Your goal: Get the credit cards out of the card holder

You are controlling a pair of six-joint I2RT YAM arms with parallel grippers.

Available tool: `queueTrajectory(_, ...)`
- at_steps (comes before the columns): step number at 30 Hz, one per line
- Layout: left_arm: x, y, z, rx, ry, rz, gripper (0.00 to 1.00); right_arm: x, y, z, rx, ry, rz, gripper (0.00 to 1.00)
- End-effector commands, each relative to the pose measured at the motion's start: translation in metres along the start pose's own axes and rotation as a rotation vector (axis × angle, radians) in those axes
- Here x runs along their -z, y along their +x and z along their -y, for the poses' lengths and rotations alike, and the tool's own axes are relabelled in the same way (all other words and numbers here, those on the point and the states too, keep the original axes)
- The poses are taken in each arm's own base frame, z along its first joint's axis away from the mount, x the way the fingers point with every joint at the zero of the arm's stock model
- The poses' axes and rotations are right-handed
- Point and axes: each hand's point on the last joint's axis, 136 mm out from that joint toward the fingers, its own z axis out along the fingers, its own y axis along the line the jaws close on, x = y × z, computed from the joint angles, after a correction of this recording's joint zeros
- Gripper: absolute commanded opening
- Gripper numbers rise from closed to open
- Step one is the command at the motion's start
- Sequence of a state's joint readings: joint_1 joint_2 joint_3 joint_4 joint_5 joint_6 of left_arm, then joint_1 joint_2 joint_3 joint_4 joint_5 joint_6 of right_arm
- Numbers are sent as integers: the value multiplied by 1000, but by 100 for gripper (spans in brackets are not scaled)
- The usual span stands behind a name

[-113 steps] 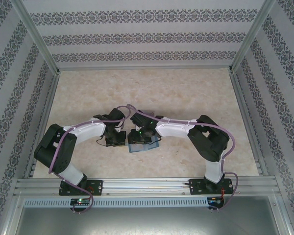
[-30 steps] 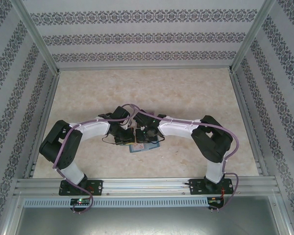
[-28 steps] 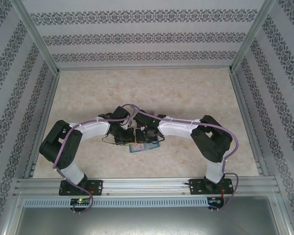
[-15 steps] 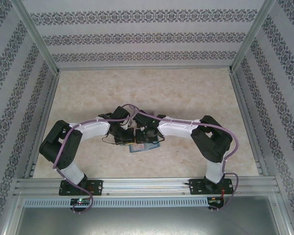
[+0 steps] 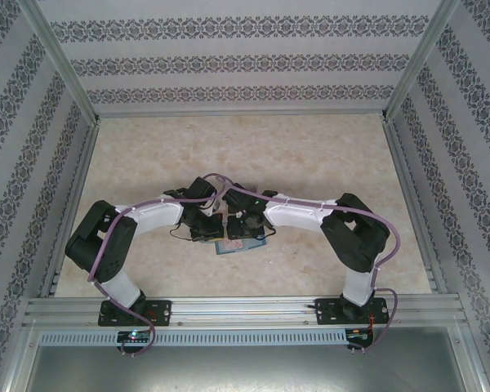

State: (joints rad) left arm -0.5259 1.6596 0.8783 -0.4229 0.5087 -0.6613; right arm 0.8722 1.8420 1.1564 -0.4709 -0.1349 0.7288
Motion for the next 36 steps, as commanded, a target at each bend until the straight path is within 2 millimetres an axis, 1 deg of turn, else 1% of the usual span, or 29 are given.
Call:
queueTrajectory(1, 9, 3, 2, -21, -34, 3, 1, 13, -5, 8, 4, 35, 23, 35)
queueTrajectory(5, 13, 0, 8, -28, -22, 11, 1, 11, -5, 7, 1, 20, 18, 35)
queueTrajectory(8, 13, -1, 14, -36, -15, 12, 1, 5, -5, 8, -7, 11, 5, 34)
queueTrajectory(14, 5, -1, 18, -40, -11, -9, 1, -7, -2, 11, -15, 6, -24, 34)
queueTrajectory(17, -2, 0, 15, -40, -13, -25, 1, -9, -1, 9, -23, -13, -24, 33)
queueTrajectory(23, -13, 4, 0, -30, -65, -55, 1, -5, -2, 3, -36, -69, -17, 30)
queueTrajectory(31, -20, 10, -15, -27, -118, -78, 1, 6, -5, -8, -76, -197, 8, 27)
queueTrajectory(36, -22, 12, -18, -24, -119, -82, 1, 11, -7, -16, -111, -306, 20, 26)
